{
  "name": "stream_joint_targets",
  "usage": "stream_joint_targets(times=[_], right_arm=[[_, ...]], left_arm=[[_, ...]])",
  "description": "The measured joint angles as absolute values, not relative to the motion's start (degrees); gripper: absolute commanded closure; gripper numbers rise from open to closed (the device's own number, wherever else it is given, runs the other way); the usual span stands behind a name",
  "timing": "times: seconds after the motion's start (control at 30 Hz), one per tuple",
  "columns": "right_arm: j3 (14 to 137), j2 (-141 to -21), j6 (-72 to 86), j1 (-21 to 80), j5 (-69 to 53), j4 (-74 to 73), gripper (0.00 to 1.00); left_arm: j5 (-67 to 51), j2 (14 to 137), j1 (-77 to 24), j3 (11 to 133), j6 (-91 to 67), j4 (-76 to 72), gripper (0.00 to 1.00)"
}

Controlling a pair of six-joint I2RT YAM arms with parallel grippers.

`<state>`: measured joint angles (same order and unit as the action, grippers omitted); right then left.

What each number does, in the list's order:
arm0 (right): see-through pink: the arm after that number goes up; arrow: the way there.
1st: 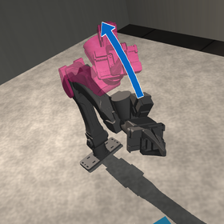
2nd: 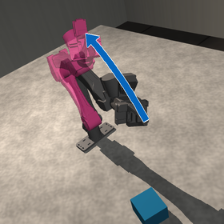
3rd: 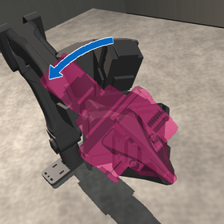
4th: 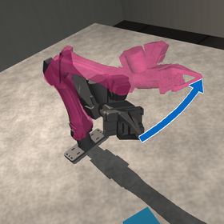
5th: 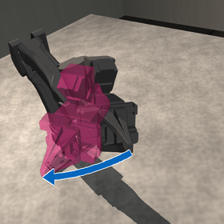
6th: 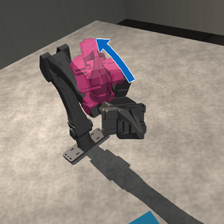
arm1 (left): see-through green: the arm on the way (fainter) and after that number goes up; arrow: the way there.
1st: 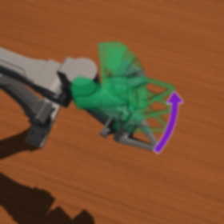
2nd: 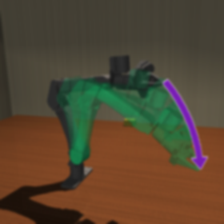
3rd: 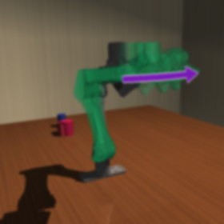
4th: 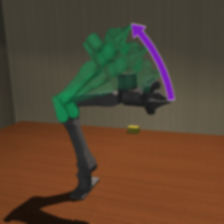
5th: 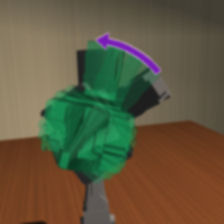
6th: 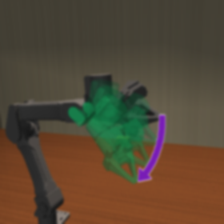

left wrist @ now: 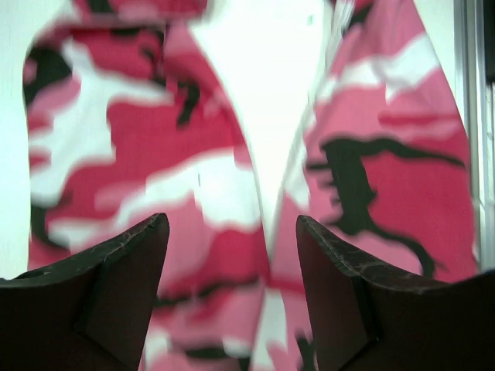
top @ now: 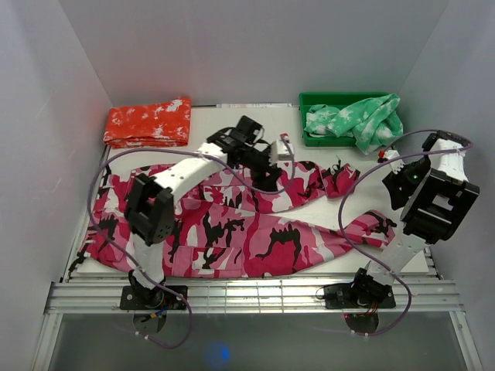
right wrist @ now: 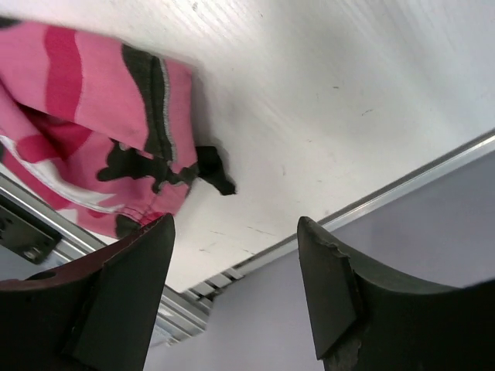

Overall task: Fold and stack the trousers
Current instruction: Flatten the trousers out

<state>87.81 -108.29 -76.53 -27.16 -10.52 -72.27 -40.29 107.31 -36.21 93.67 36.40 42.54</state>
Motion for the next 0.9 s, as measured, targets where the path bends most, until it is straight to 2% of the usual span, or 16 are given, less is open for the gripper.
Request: stream_joint_targets(times=[0.13, 0.27, 0.4, 0.67, 0.77, 0.8, 0.87, 0.9], right_arm=[[85.3, -103.9, -72.1, -29.7, -15.9, -73.5, 0.35], [85.8, -106.2, -64.3, -31.0, -24.3, -74.1, 0.44], [86.3, -111.1, -57.6, -30.3, -32.0, -73.6, 0.61], [79.2, -113.9, -50.7, -25.9, -36.5, -68.7, 0.62], [76.7, -114.2, -49.6, -25.8, -35.4, -66.3, 0.63], [75.9, -114.2, -49.4, -25.8, -34.7, -65.4, 0.63], [74.3, -114.2, -49.2, -25.8, -33.3, -63.9, 0.64], [73.6, -114.2, -49.2, -25.7, -32.5, -63.3, 0.65]], left_arm=[[-42.2, 120.4, -43.6, 103.1, 34.4, 33.3, 0.23], [-43.2, 126.7, -48.6, 103.7, 34.0, 26.5, 0.24], [-44.5, 128.2, -52.2, 103.5, 35.2, 22.6, 0.25], [-45.3, 128.2, -58.0, 98.9, 36.7, 15.4, 0.26], [-44.2, 128.7, -59.7, 98.6, 36.6, 13.9, 0.33], [-43.5, 129.1, -60.2, 98.6, 36.6, 13.1, 0.42], [-41.5, 129.7, -60.9, 98.3, 35.6, 11.4, 0.54], [-40.3, 130.0, -61.3, 98.3, 35.1, 10.4, 0.64]])
